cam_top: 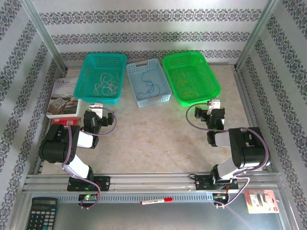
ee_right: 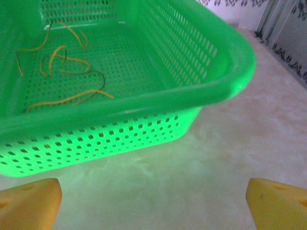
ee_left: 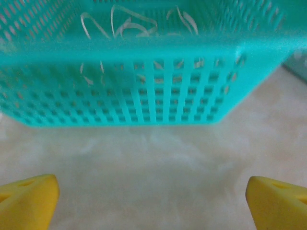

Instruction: Untangle the cables

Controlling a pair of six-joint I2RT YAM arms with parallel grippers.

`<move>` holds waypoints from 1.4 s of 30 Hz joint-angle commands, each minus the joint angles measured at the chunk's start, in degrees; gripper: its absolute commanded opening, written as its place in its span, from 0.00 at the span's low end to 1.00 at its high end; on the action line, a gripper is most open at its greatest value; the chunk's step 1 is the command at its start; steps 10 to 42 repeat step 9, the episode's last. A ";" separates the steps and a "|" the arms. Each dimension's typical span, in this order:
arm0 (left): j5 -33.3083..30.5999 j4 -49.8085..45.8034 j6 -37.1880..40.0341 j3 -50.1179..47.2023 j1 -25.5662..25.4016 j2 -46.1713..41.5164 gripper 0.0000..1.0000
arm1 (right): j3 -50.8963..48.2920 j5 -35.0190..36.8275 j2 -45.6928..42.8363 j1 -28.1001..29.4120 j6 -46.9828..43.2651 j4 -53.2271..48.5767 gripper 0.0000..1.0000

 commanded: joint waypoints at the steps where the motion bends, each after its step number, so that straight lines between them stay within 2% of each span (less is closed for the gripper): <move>1: -0.88 2.10 0.99 0.95 0.02 -0.86 1.00 | 0.11 3.78 0.32 2.03 -1.65 4.84 0.98; 5: -1.02 2.02 1.01 1.10 0.11 -0.81 1.00 | 2.67 0.89 0.50 -0.58 0.73 1.11 0.98; 9: -1.88 1.80 0.95 1.40 0.09 -0.59 1.00 | 1.77 4.42 0.28 0.81 -0.02 2.70 0.98; 42: -1.88 1.80 0.95 1.40 0.09 -0.59 1.00 | 1.77 4.42 0.28 0.81 -0.02 2.70 0.98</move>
